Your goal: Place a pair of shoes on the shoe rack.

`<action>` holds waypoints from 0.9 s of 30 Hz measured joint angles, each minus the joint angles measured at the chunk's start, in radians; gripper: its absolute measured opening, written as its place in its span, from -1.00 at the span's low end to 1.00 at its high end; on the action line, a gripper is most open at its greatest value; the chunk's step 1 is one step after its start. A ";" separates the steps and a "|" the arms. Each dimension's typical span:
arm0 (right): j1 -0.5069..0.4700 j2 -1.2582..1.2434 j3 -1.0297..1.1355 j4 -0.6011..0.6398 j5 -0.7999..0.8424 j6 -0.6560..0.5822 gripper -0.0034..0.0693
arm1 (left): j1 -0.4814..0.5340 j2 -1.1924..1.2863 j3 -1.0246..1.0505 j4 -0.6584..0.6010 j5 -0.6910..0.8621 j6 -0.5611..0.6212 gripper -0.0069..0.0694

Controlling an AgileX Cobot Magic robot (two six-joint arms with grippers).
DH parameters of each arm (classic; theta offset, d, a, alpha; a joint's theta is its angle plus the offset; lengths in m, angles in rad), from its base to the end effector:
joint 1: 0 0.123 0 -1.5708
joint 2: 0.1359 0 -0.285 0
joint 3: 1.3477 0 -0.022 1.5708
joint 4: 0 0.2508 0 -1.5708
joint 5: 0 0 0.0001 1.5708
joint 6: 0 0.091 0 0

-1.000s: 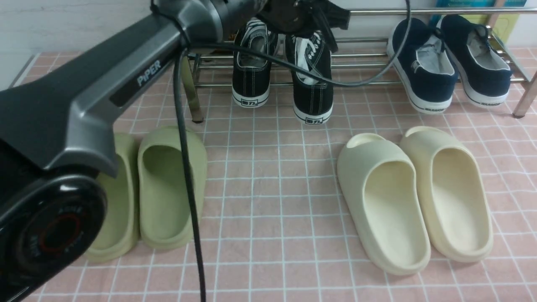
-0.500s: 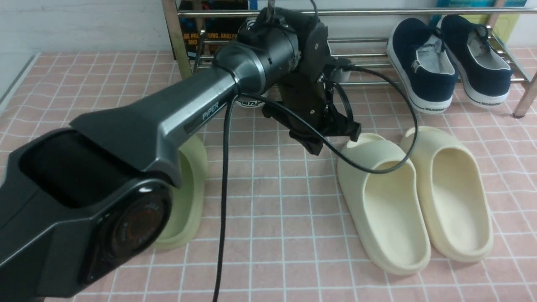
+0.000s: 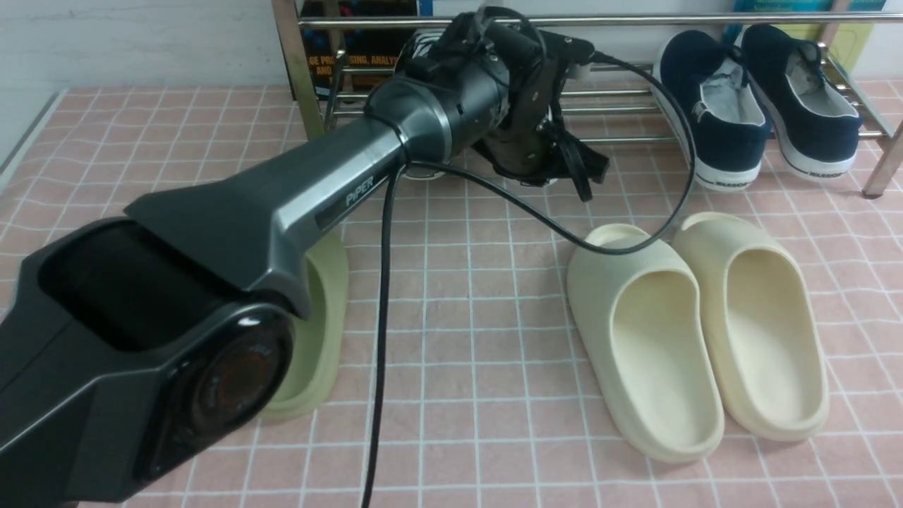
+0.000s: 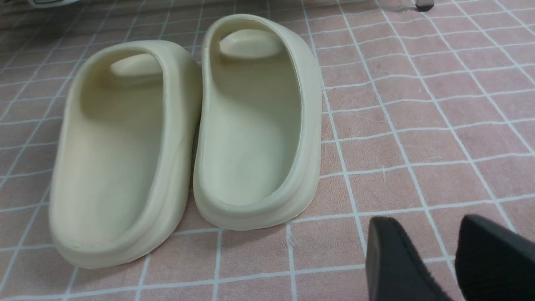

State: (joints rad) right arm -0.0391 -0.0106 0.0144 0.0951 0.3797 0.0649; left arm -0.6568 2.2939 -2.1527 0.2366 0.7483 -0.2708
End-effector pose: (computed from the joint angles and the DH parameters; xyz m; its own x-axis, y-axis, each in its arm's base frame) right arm 0.0524 0.0012 0.1749 -0.2860 0.1639 -0.9441 0.0497 0.9865 0.1562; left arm 0.4292 -0.3125 0.2538 -0.6082 0.3495 -0.7127 0.4576 0.8880 0.0450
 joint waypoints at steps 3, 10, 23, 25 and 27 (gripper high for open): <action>0.000 0.000 0.000 0.000 0.000 0.000 -0.25 | 0.003 0.000 0.001 0.028 -0.011 -0.050 -0.81; 0.000 0.000 0.000 0.000 0.000 0.000 -0.25 | 0.012 -0.026 0.002 0.032 0.038 -0.082 -0.81; 0.000 0.000 0.000 0.000 0.000 0.000 -0.25 | 0.012 -0.568 0.000 0.000 0.479 0.203 -0.78; 0.000 0.000 0.000 0.000 0.000 0.000 -0.25 | 0.012 -0.660 0.000 0.003 0.486 0.220 -0.78; 0.000 0.000 0.000 0.000 0.000 0.000 -0.25 | 0.012 -0.792 0.028 0.017 0.485 0.232 -0.78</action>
State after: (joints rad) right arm -0.0391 -0.0106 0.0144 0.0951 0.3797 0.0649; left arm -0.6452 1.5016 -2.1251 0.2539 1.2337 -0.0390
